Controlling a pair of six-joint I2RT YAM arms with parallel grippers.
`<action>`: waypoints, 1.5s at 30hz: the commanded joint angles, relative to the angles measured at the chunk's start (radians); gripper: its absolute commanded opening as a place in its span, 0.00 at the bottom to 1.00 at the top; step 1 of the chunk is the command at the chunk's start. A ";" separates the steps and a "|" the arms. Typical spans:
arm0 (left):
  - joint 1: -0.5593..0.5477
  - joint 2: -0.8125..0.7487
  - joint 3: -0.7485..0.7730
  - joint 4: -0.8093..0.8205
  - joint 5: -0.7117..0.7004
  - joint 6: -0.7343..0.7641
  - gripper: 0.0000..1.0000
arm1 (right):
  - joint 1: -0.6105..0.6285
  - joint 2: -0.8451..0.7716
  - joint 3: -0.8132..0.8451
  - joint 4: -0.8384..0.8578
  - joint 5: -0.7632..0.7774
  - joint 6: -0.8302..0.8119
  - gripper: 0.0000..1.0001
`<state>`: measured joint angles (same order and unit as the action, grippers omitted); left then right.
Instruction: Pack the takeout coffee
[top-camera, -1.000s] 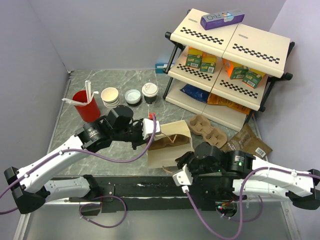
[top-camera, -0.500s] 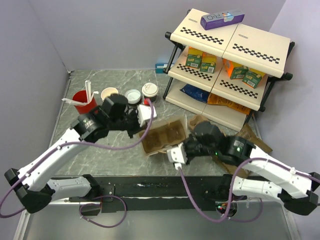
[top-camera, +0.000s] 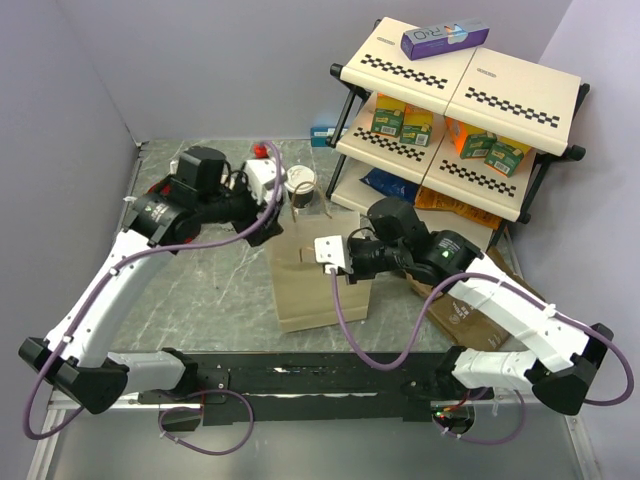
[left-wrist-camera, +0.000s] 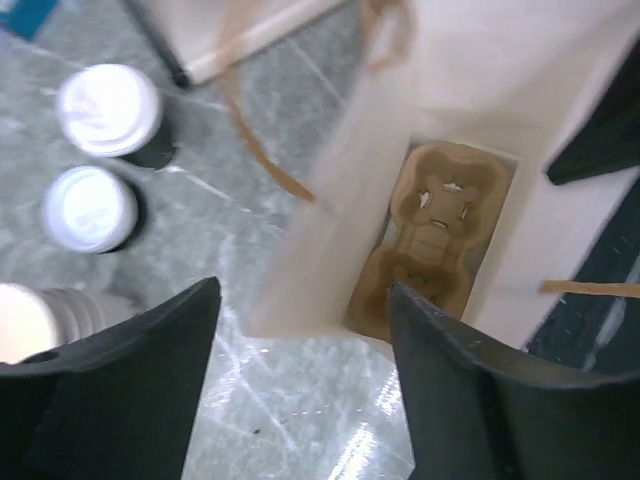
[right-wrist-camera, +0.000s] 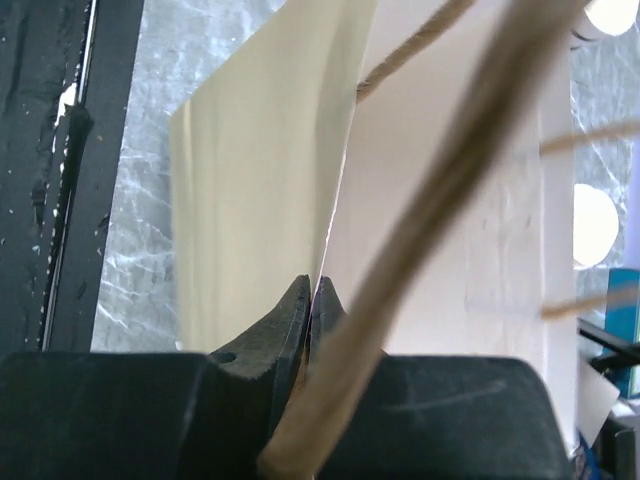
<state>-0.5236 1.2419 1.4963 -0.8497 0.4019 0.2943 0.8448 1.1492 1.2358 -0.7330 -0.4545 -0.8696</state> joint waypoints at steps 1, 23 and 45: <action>0.066 -0.001 0.104 0.044 -0.029 -0.028 0.76 | -0.016 -0.037 0.002 0.073 -0.013 0.038 0.00; 0.116 0.208 0.159 0.097 0.277 -0.014 0.86 | -0.072 -0.066 0.293 0.009 0.137 0.086 0.73; 0.048 0.389 0.280 -0.120 0.238 0.127 0.38 | -0.394 0.104 0.323 0.224 0.225 0.425 0.77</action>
<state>-0.4717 1.6463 1.7485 -0.8993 0.6724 0.3637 0.4721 1.2240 1.5726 -0.5636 -0.1852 -0.4877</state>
